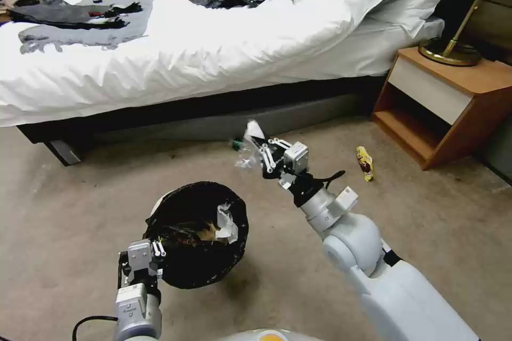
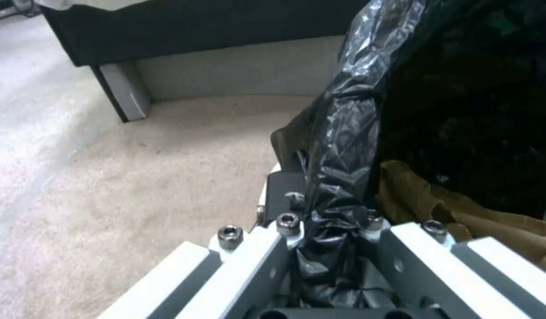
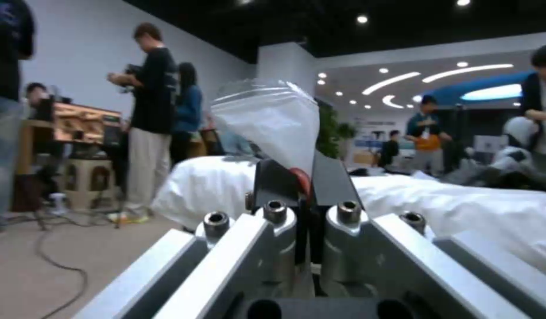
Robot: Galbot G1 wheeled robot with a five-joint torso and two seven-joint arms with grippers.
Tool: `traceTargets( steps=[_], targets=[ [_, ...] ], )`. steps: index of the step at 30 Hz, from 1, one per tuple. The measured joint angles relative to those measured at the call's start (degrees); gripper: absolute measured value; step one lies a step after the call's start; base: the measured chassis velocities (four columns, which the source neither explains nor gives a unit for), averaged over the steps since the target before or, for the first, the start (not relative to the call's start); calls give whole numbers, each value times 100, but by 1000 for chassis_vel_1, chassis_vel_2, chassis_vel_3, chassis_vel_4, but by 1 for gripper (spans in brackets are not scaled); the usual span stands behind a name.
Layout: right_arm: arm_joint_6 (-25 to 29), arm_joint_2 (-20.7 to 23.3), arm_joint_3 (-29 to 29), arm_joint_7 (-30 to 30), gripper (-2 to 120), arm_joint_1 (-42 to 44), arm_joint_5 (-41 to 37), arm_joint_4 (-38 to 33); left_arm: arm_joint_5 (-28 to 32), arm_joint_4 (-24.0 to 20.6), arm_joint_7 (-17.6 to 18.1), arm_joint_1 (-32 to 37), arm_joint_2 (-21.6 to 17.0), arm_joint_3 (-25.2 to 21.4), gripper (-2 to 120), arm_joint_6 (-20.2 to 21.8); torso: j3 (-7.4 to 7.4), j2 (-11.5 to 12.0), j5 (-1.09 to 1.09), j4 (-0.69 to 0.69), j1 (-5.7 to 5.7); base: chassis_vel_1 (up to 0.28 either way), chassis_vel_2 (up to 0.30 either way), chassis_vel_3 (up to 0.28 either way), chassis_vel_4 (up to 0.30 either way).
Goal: Pick up the trash bin, then pick up the garbage from the floor and place it into the trash bin.
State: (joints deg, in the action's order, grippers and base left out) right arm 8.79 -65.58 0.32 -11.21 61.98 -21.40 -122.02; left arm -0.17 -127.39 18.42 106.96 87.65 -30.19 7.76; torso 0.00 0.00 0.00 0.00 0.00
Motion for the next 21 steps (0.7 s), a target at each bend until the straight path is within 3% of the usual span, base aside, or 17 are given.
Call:
traceTargets(
  steps=[10,21],
  targets=[
    [123,363,585,-260,0,459,364,57,-54,17,-9,-8,9,68,0,7,0,0,1,1,0,0,0,0,0],
    [209,53,1144,-199,0,318,626,1020,-66,-28,-10,32,16,88,0,7,0,0,1,0,0,0,0,0,0]
  ],
)
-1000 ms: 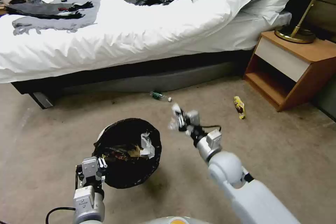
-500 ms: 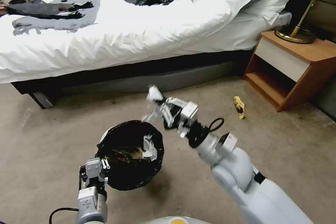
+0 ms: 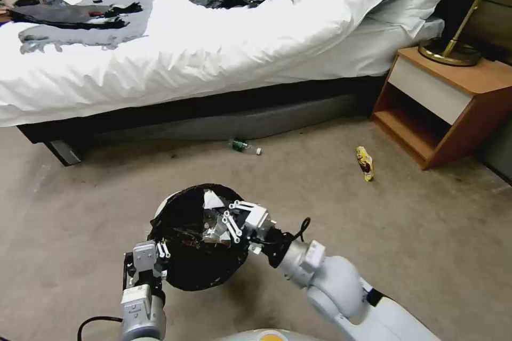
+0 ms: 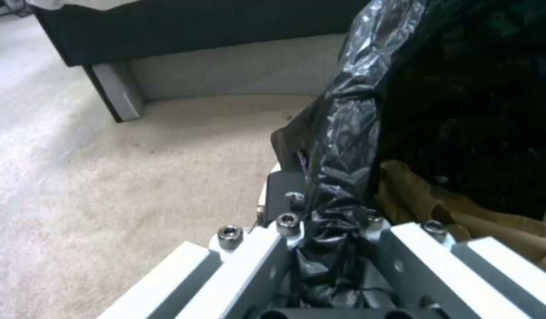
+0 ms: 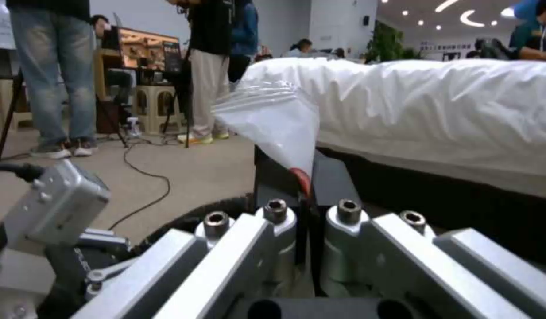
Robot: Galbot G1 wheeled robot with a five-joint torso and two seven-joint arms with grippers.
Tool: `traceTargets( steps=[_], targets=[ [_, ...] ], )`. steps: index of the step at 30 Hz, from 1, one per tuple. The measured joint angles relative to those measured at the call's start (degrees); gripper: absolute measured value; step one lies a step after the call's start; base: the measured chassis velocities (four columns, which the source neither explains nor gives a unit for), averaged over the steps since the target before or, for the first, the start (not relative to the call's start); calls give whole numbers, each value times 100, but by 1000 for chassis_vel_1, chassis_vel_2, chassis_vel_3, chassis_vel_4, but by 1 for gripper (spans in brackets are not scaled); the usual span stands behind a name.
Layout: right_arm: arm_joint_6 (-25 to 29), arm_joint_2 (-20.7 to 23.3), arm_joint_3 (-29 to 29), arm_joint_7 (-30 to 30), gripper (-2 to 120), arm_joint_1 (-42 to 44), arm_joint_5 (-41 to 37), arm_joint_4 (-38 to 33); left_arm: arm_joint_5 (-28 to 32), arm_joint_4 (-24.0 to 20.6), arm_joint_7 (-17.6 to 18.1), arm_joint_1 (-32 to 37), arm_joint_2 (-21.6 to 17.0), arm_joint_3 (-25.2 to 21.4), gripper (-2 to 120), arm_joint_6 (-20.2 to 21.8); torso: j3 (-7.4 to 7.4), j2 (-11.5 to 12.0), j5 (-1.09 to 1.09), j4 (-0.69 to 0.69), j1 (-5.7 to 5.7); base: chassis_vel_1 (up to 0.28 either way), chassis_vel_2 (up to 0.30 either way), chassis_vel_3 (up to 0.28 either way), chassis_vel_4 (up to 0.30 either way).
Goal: Pick up the trash bin, then pick up the garbage from the floor and place it into the trash bin.
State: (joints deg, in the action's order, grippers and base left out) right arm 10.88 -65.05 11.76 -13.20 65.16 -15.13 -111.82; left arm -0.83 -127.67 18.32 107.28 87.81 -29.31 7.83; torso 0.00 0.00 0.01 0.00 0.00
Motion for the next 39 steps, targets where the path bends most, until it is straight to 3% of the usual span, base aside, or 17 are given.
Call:
traceTargets(
  steps=[11,15,19,26,31,33,35,36,39],
  targets=[
    [-156,-220,382,190,3,-330,40,468,-60,-13,0,12,32,62,0,-14,0,0,0,0,0,0,0,0,0],
    [-230,-219,471,198,22,-417,62,511,-72,-13,0,15,45,67,0,-23,0,0,0,0,0,0,0,0,0],
    [-238,-216,479,199,30,-412,70,500,-77,-11,0,13,50,69,0,-25,0,0,0,0,0,0,0,0,0],
    [-239,-150,418,198,62,-309,121,413,-82,5,1,3,56,80,0,-29,0,0,-1,1,0,0,0,0,0],
    [-240,-110,379,197,76,-282,122,359,-84,5,3,-1,56,81,0,-29,0,0,-1,1,0,0,0,0,0],
    [-244,-65,354,197,87,-257,122,313,-85,5,4,-5,56,83,0,-29,0,0,0,1,0,0,0,0,0],
    [-244,-60,352,196,87,-255,122,310,-85,5,4,-6,56,83,0,-29,0,0,-1,1,0,0,0,0,0],
    [-245,-25,344,195,95,-240,122,285,-86,5,4,-6,56,86,0,-29,0,0,-1,0,0,0,0,0,0],
    [-246,12,337,193,100,-229,122,254,-88,5,5,-6,57,86,0,-29,0,0,-1,0,0,0,0,0,0]
  ],
)
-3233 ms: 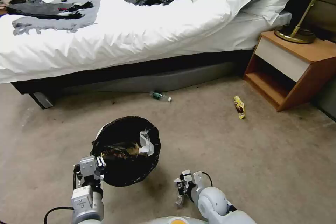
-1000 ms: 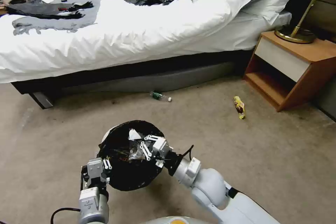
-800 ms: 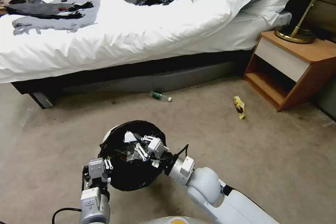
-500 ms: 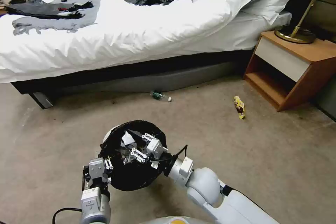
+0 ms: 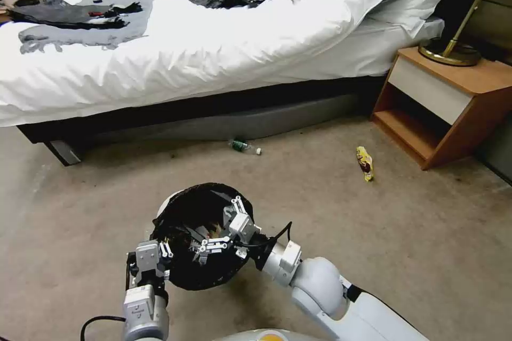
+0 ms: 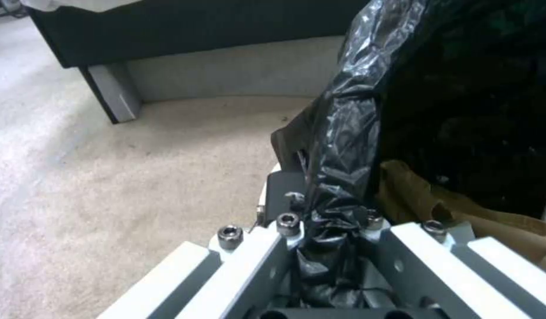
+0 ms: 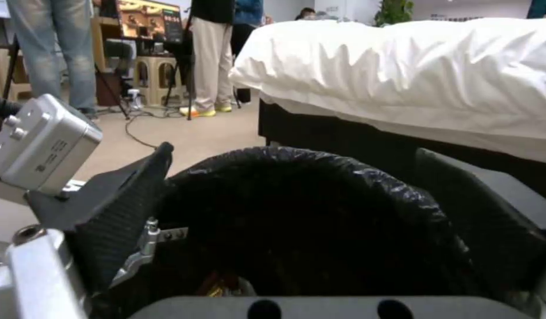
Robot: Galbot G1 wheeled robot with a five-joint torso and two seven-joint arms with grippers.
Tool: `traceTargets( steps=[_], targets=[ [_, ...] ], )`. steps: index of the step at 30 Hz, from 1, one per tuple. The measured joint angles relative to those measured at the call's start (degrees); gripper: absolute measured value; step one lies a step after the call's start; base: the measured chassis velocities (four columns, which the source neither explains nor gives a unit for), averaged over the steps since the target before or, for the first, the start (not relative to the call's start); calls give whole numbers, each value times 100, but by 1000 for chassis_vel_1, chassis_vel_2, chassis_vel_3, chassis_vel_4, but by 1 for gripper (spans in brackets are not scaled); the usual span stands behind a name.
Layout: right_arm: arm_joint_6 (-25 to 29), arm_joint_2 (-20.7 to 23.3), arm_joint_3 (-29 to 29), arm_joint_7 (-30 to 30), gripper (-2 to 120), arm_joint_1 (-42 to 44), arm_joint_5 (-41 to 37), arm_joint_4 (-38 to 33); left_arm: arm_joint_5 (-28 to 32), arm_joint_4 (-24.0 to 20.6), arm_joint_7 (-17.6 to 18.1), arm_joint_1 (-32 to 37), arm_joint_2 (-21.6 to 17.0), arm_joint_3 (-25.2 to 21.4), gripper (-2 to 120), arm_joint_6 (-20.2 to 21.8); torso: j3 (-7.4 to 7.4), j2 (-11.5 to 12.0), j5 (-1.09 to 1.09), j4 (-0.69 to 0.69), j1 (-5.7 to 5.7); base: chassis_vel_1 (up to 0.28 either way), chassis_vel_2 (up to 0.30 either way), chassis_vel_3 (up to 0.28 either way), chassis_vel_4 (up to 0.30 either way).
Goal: Pick up the trash bin, then pick up the garbage from the floor and place it into the trash bin.
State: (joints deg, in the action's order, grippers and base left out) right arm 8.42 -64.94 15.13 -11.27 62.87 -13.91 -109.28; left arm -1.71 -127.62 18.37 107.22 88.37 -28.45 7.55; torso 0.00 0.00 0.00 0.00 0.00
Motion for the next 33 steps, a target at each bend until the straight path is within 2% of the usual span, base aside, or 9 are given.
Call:
traceTargets(
  steps=[10,18,20,22,25,29,33],
  targets=[
    [-4,15,-35,-2,100,-16,-2,-102,-4,-15,0,16,-9,1,0,0,0,0,0,0,0,0,0,0,0],
    [8,-101,-458,158,100,39,78,-818,-8,47,1,-7,-27,-22,0,4,0,0,0,-1,0,0,0,0,0],
    [15,-223,-811,491,100,304,196,-1258,-9,86,1,-23,-30,-27,0,5,0,0,1,0,0,0,0,0,0],
    [20,-286,-938,620,100,454,275,-1379,-9,98,1,-26,-32,-30,0,6,0,0,1,-1,0,0,0,0,0],
    [123,-580,-1485,1003,100,1169,649,-1666,-7,116,0,-42,-40,-34,0,6,0,0,0,1,0,0,0,0,0],
    [365,-841,-1932,1208,100,1802,864,-1721,10,129,-2,-56,-44,-41,0,6,0,0,0,1,0,0,0,0,0],
    [579,-967,-2184,1248,100,2059,978,-1668,24,132,-2,-56,-53,-54,0,6,0,0,0,1,0,0,0,0,0]
  ],
)
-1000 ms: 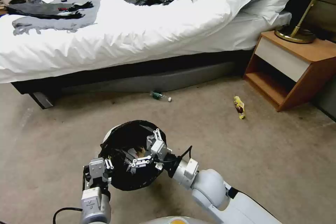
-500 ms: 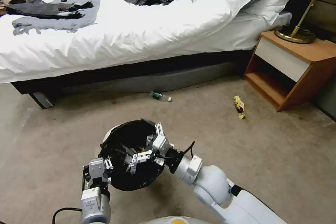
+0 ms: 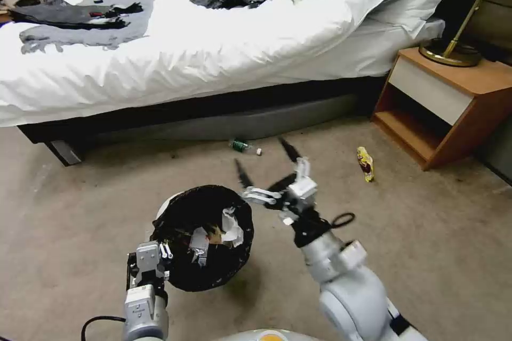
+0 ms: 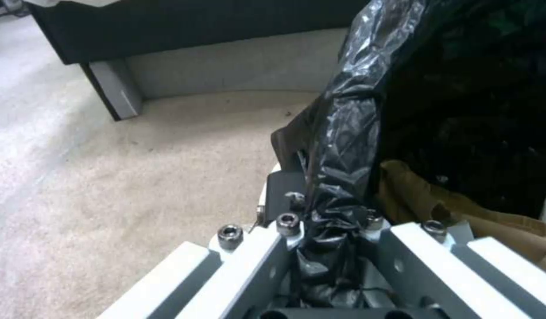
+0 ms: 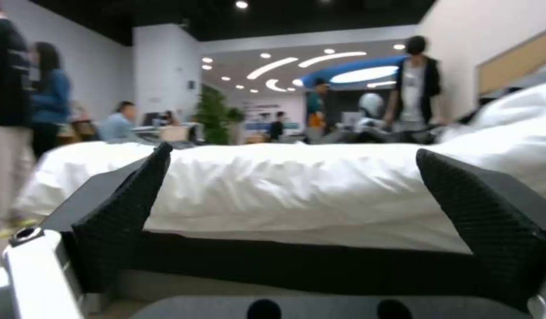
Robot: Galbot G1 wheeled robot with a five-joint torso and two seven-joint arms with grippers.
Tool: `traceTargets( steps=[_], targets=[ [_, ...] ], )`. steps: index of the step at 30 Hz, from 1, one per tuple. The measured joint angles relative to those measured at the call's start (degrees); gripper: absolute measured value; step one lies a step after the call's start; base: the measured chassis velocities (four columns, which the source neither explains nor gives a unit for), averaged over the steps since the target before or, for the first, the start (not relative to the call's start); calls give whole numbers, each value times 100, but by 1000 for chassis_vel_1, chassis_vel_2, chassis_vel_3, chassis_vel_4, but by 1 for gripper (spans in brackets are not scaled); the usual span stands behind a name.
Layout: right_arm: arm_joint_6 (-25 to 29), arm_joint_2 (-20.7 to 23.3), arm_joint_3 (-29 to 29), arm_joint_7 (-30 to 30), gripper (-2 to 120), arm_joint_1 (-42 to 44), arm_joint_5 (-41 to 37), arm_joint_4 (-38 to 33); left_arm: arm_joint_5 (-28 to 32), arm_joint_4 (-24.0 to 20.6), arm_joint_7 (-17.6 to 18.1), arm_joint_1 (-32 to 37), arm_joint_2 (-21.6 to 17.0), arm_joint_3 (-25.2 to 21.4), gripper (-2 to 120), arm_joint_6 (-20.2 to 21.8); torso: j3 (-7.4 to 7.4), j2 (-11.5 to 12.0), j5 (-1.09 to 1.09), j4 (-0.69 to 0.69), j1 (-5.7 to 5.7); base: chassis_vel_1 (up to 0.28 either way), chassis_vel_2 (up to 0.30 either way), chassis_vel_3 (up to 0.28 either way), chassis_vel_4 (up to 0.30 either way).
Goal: Pick up the trash bin, then pick up the garbage from the floor and place it into the trash bin.
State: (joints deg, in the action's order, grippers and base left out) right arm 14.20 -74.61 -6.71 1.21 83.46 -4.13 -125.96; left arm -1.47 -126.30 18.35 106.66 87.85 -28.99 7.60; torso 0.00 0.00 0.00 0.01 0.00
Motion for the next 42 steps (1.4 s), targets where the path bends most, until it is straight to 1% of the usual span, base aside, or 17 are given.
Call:
traceTargets(
  steps=[2,3,4,7,11,19,26,34,42],
  targets=[
    [237,-107,-263,14,100,223,108,78,21,0,-1,2,-7,-21,0,0,0,0,0,-1,0,0,0,0,0],
    [459,-208,-475,18,100,439,163,158,42,0,-2,3,-10,-35,0,-1,0,0,-1,-1,0,0,0,0,0],
    [459,-208,-475,18,100,439,163,158,42,0,-2,3,-10,-35,0,-1,0,0,-1,-1,0,0,0,0,0],
    [769,-359,-740,40,100,749,195,314,50,5,-7,5,-6,-30,0,-32,0,0,0,-1,0,0,0,0,0],
    [936,-460,-839,71,100,926,205,457,50,5,-22,11,1,-23,0,-55,0,0,0,-1,0,0,0,0,0],
    [1131,-520,-978,168,100,1007,208,795,0,-13,-64,22,-9,-40,0,-60,0,0,0,-1,0,0,0,0,0],
    [1231,-518,-1075,137,100,989,278,884,-71,-9,-183,17,2,-49,0,-99,0,0,0,-1,0,0,0,0,0],
    [1270,-486,-1104,126,100,988,291,921,-68,20,-188,-16,10,-43,0,-100,0,0,0,-1,0,0,0,0,0],
    [1269,-484,-1081,103,100,962,288,907,-68,28,-188,-35,14,-38,0,-92,0,0,0,-1,0,-52,-46,-69,-65]
  ],
)
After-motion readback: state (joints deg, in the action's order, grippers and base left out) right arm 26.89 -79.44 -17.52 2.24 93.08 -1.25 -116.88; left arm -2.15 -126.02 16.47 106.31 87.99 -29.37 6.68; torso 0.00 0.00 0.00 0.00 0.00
